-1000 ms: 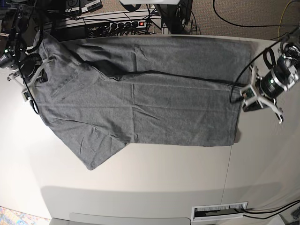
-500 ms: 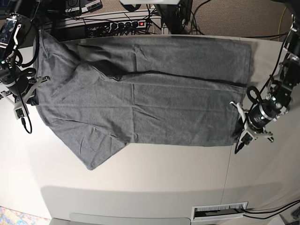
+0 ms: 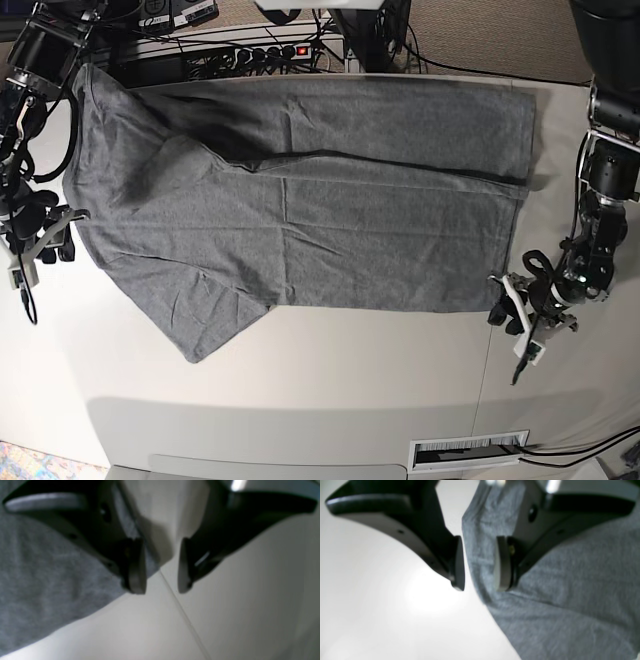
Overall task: Fold the T-shirt properly
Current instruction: 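Move both grippers to the hem corners of the shirt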
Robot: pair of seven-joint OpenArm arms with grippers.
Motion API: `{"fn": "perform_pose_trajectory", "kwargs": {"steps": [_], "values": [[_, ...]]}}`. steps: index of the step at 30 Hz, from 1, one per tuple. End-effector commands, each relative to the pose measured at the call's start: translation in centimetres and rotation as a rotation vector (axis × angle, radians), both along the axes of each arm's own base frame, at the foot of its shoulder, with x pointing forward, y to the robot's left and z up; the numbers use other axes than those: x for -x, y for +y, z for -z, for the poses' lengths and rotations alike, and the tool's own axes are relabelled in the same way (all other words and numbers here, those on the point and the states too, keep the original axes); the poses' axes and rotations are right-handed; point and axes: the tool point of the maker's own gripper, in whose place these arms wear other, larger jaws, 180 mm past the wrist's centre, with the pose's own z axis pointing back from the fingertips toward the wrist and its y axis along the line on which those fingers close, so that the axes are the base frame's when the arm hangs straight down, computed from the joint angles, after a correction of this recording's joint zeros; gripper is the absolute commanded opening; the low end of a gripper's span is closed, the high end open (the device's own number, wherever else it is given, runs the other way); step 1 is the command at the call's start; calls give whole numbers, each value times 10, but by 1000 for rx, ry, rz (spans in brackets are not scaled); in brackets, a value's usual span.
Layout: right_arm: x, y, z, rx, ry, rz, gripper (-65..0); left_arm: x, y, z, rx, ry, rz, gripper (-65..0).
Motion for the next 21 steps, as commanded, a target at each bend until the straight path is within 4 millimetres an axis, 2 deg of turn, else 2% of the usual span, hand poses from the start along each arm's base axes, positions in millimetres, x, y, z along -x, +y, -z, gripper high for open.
{"fn": "perform_pose_trajectory", "kwargs": {"steps": [1,5,11,16,21], "values": [[-10,-8,-23,14,-67,4,-443,-16,12,-24,23,-55,-31,-413],[-18,-14,-27,-5,-83,22,-443,-10,21,-12,92,0,-55,-413],[-24,-13,-33,-18,-110,20,-443,5,-2,3,176,102,-6,-413],[-22,-13,-31,-16,-95,23,-443,3,-18,2,218,102,6,-413],[-22,-14,-30,-15,-90,24,-443,2,-25,3,231,101,12,-414]]}}
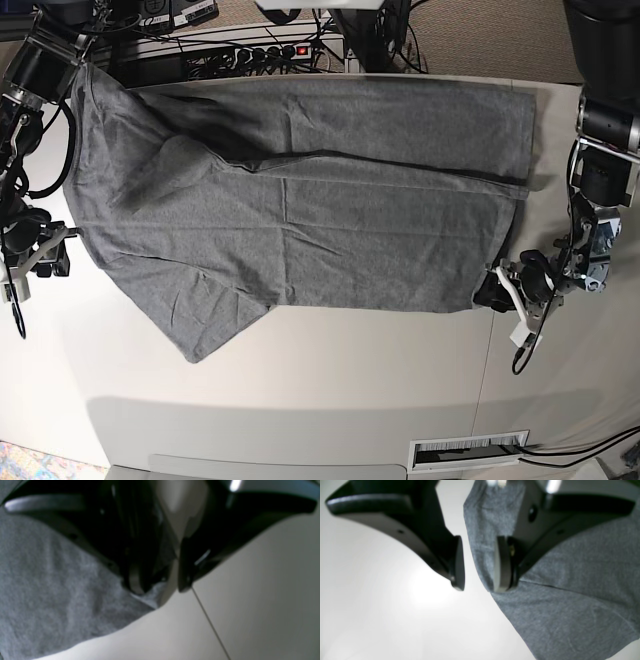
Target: Fold the T-shirt properly
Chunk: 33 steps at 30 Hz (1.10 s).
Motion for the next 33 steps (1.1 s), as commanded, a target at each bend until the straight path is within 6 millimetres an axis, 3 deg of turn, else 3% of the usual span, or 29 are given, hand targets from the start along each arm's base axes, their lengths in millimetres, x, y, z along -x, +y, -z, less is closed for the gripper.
{"fn": "perform_pose_trajectory", "kwargs": {"steps": [1,4,8,20,28,33], "values": [[-7,-7,-23,21,-61,-1,-443,-18,2,-26,26,-70,-11,-414],[-7,-7,-23,21,-62,-1,-443,-18,2,-25,25,-69,-11,-451],[-8,-7,-24,21,-70,-2,-443,-19,3,-27,23,-72,-11,-650],[-24,-10,-39,46,-175,-8,-444,-26,-14,-57,36,-59,109,-650],[-75,11,-23,-12,-130,-67,-443,-22,-9,-62,10,-33,131,-650],[-108,24,-15,100,-97,-138,-443,-21,15,-69,5,-38,91,-650]]}}
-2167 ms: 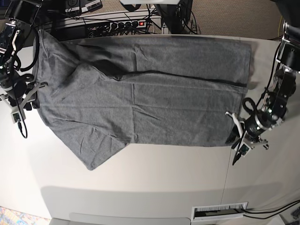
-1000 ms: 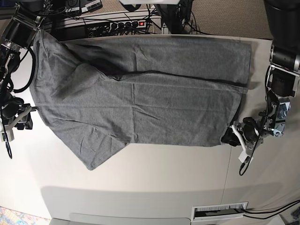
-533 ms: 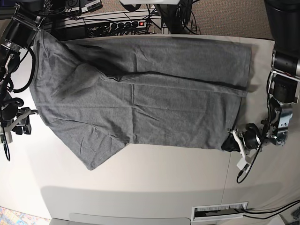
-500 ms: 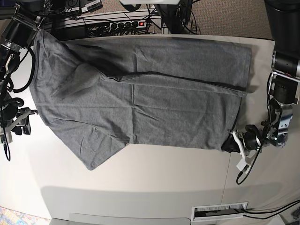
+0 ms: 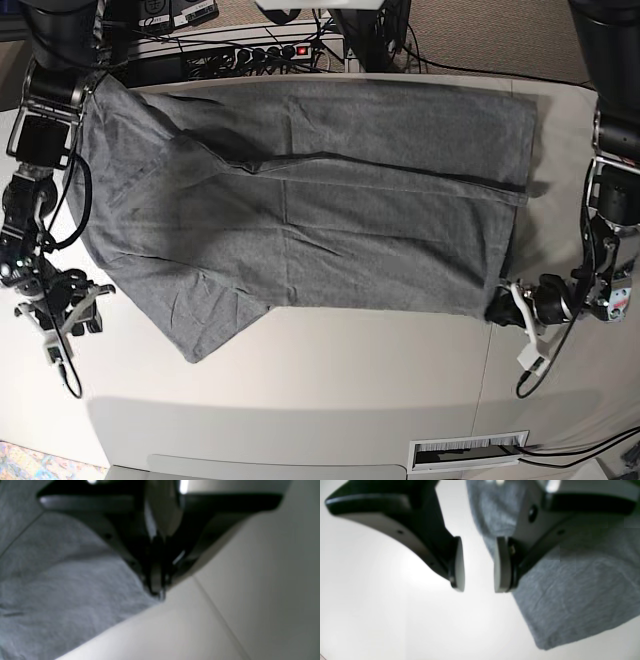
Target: Fold the T-shirt properly
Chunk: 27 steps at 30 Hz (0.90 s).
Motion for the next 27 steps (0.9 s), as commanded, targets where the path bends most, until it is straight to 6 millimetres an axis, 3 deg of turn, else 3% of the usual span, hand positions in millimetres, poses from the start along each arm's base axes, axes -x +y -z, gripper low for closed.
{"fn": "perform_pose_trajectory", "kwargs": {"steps": [1,9,13,22,27], "values": [[-13,-6,-22,32,-56,-5,-443,-15,12,-28,15,-70,-22,-650],[-21,3,25,109,36,-82,-443,-12,53,-45,24,-88,-96,-650],[-19,14,43,123,74,-110,-443,-11,52,-43,25,-84,-95,-650],[-28,39,52,143,39,-167,-443,-8,49,-38,31,-75,-93,-650],[-25,43,74,160,57,-189,-443,-8,49,-38,32,-75,-93,-650]]}}
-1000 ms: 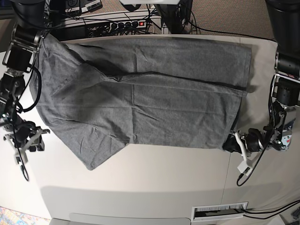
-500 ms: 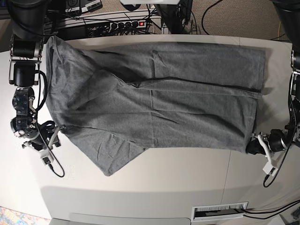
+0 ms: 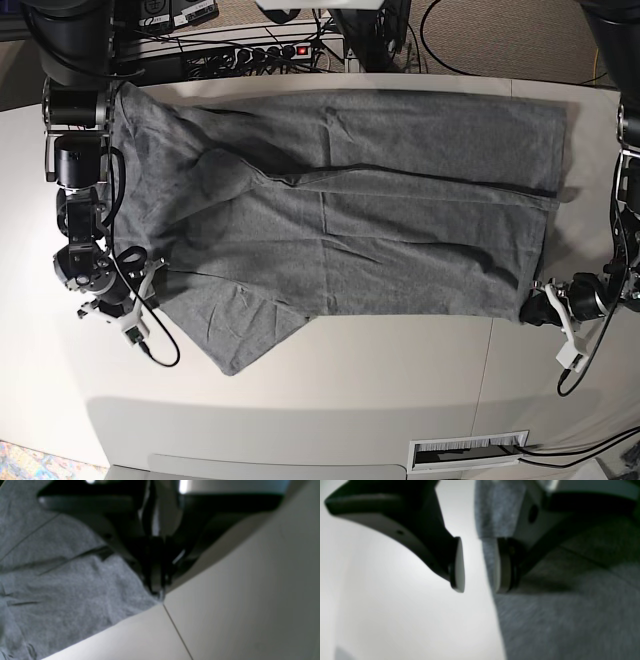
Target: Fold the T-shirt properly
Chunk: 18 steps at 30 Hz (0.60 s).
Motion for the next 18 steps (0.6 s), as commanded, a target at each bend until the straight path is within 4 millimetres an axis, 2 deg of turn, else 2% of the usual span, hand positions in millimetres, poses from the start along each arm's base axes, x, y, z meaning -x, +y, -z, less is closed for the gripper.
{"fn": "perform_pose_trajectory", "kwargs": {"steps": [1,8,9,12,13,18], "values": [[-14,-9,-22,5,-70,5,-443,-15,6,-26,17,-72,-13,-650],[2,-22,5,45,27,33,-444,-15,6,-27,18,-72,-13,-650],[5,-23,8,50,45,41,-459,-15,6,-27,18,-72,-13,-650],[11,-26,13,45,84,67,-618,-15,6,-27,17,-72,-13,-650],[12,-26,14,33,95,79,-650,-15,6,-27,17,-72,-13,-650],[11,-21,8,-1,111,104,-650,-15,6,-27,17,-72,-13,-650]]}}
